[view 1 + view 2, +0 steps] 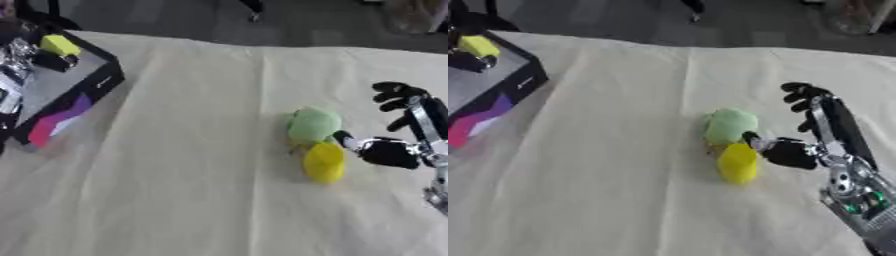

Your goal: Pick up the objects with one hand, pass them to the other hand, and then place them into the box on the other side of the table.

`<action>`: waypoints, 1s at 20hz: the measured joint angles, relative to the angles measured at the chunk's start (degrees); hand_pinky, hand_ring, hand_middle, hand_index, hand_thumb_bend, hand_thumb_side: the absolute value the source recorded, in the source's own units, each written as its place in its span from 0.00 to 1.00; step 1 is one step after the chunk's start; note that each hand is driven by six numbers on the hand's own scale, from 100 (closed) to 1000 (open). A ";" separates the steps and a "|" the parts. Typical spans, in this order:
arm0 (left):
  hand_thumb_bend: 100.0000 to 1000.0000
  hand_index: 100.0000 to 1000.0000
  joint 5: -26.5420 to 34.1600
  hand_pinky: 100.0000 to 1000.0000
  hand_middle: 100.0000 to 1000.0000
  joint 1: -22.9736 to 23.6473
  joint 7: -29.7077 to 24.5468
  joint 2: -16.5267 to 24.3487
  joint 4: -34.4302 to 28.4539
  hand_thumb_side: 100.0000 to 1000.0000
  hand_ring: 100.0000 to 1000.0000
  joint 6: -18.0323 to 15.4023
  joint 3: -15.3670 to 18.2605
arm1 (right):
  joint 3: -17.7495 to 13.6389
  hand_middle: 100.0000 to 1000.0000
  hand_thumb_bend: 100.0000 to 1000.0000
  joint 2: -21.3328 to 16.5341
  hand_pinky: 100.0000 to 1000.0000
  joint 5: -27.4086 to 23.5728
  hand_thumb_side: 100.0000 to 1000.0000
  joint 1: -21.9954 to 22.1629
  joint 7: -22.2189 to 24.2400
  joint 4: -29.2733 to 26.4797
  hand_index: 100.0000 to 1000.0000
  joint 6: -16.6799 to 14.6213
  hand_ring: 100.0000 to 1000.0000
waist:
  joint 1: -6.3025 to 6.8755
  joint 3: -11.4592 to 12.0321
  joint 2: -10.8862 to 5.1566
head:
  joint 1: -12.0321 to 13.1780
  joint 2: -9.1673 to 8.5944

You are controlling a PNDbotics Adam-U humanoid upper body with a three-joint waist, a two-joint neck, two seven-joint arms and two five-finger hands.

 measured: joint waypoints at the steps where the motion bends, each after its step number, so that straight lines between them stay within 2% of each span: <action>1: 0.35 0.52 -0.51 0.79 0.51 0.00 0.67 0.00 0.53 0.00 0.58 0.24 0.24 | -0.01 0.67 0.53 0.02 0.50 -0.05 0.09 0.06 -0.15 0.00 0.82 -0.15 0.71 | 0.00 -0.05 0.00 | -0.02 -0.10; 2: 0.37 0.60 -0.98 0.80 0.54 0.00 1.29 0.00 1.01 0.00 0.61 0.50 0.49 | -0.04 0.67 0.53 0.08 0.50 -0.09 0.09 0.16 -0.27 0.00 0.82 -0.27 0.71 | 0.00 -0.12 0.00 | -0.09 -0.22; 3: 0.44 0.70 -1.43 0.83 0.61 0.00 1.78 0.00 1.38 0.00 0.67 0.76 0.75 | -0.08 0.67 0.53 0.16 0.50 -0.14 0.09 0.33 -0.39 0.00 0.82 -0.38 0.71 | 0.00 -0.23 0.00 | -0.18 -0.29; 4: 0.67 0.78 -1.88 0.86 0.71 0.01 2.10 0.00 1.76 0.22 0.75 0.96 0.89 | -0.13 0.66 0.54 0.29 0.50 -0.21 0.10 0.41 -0.46 0.00 0.82 -0.46 0.71 | 0.00 -0.34 0.00 | -0.29 -0.30; 5: 0.77 0.81 -2.28 0.88 0.74 0.01 2.11 0.00 2.12 0.30 0.79 1.00 0.98 | -0.13 0.66 0.54 0.40 0.50 -0.32 0.09 0.63 -0.54 0.00 0.82 -0.54 0.71 | 0.00 -0.37 0.00 | -0.35 -0.31; 7: 0.81 0.83 -2.99 0.90 0.75 0.03 0.90 0.00 2.91 0.37 0.81 0.84 1.00 | -0.14 0.66 0.54 0.44 0.49 -0.44 0.09 0.79 -0.69 0.00 0.82 -0.69 0.71 | 0.00 -0.34 0.00 | -0.64 -0.31; 9: 0.80 0.83 -3.80 0.91 0.75 0.03 -0.73 0.00 3.19 0.41 0.82 0.55 1.00 | -0.16 0.66 0.54 0.44 0.49 -0.56 0.09 0.79 -0.85 0.00 0.82 -0.84 0.71 | 0.00 -0.11 0.00 | -0.90 -0.31; 11: 0.80 0.83 -4.75 0.91 0.75 0.03 -1.65 0.00 3.18 0.40 0.82 0.53 1.12 | -0.16 0.66 0.54 0.44 0.49 -0.69 0.09 0.79 -0.94 0.00 0.82 -0.93 0.71 | 0.00 0.07 0.00 | -1.29 -0.28; 14: 0.75 0.83 -5.78 0.90 0.75 0.03 -1.90 0.00 3.10 0.39 0.81 0.73 1.36 | -0.17 0.67 0.54 0.43 0.50 -0.71 0.09 0.85 -0.94 0.00 0.82 -0.93 0.71 | 0.00 0.06 0.00 | -1.75 -0.23; 15: 0.65 0.83 -5.82 0.90 0.75 0.03 -1.82 0.00 3.02 0.39 0.80 0.80 1.51 | -0.18 0.67 0.54 0.43 0.50 -0.71 0.09 0.96 -0.95 0.00 0.82 -0.93 0.71 | 0.00 0.08 0.00 | -1.97 -0.09; 16: 0.61 0.83 -5.82 0.90 0.76 0.03 -1.64 0.00 2.77 0.38 0.79 0.84 1.60 | -0.18 0.67 0.54 0.43 0.50 -0.71 0.09 1.15 -0.95 0.00 0.82 -0.93 0.70 | 0.00 0.11 0.00 | -2.44 0.23; 19: 0.37 0.77 -5.38 0.88 0.78 0.03 0.17 0.00 1.58 0.33 0.71 0.91 1.91 | -0.28 0.67 0.54 0.40 0.51 -0.71 0.09 1.35 -0.95 0.00 0.82 -0.93 0.70 | 0.00 0.23 -0.02 | -5.21 1.38; 20: 0.34 0.76 -4.95 0.88 0.78 0.03 1.09 0.01 1.04 0.33 0.70 0.94 2.00 | -0.35 0.68 0.55 0.39 0.51 -0.71 0.10 1.40 -0.93 0.00 0.82 -0.92 0.71 | 0.00 0.29 -0.03 | -6.31 1.81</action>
